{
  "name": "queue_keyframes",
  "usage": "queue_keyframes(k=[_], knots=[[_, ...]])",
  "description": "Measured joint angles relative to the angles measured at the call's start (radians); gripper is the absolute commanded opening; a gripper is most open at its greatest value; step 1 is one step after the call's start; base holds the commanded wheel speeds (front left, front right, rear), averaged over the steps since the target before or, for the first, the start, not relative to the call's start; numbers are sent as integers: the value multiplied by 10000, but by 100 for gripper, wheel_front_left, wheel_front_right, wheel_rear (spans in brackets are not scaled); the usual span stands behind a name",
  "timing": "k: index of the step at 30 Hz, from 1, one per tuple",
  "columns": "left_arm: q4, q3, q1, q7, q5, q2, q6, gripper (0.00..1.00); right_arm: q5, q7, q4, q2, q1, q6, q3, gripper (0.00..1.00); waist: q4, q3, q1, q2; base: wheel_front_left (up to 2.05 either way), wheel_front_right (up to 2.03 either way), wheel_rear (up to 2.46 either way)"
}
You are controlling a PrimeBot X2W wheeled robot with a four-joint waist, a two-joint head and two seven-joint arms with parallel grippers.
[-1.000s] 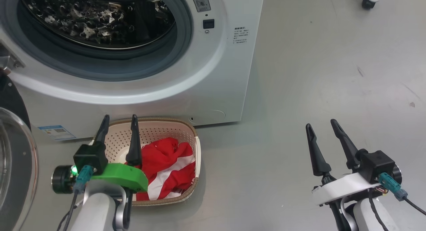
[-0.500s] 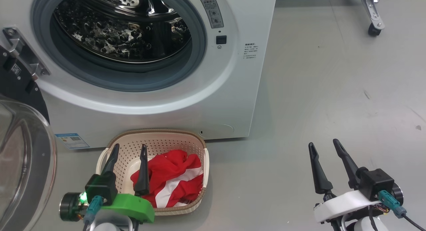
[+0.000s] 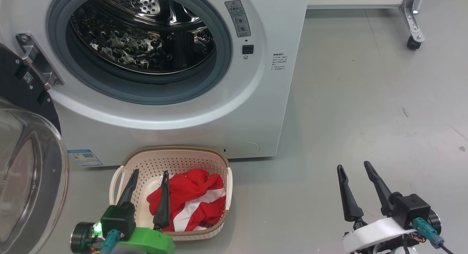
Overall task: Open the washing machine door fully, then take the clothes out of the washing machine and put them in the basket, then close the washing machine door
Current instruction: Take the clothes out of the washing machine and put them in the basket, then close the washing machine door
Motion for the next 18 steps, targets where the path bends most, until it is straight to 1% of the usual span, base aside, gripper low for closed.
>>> queue_keyframes(k=[5, 6, 18], knots=[[-77, -6, 124, 0, 15, 6, 12, 100, -8, 0, -75, 10, 13, -8, 35, 100, -19, -34, 0, 0, 0, 0, 0], [-111, -6, 135, 0, 31, 8, 12, 100, -8, 0, -88, 12, 19, -82, 46, 100, -24, -41, 0, 0, 0, 0, 0], [-320, -25, 326, 17, 169, 17, 15, 100, -8, 0, -165, 21, 177, -180, 65, 100, -81, -77, 0, 0, 0, 0, 0]])
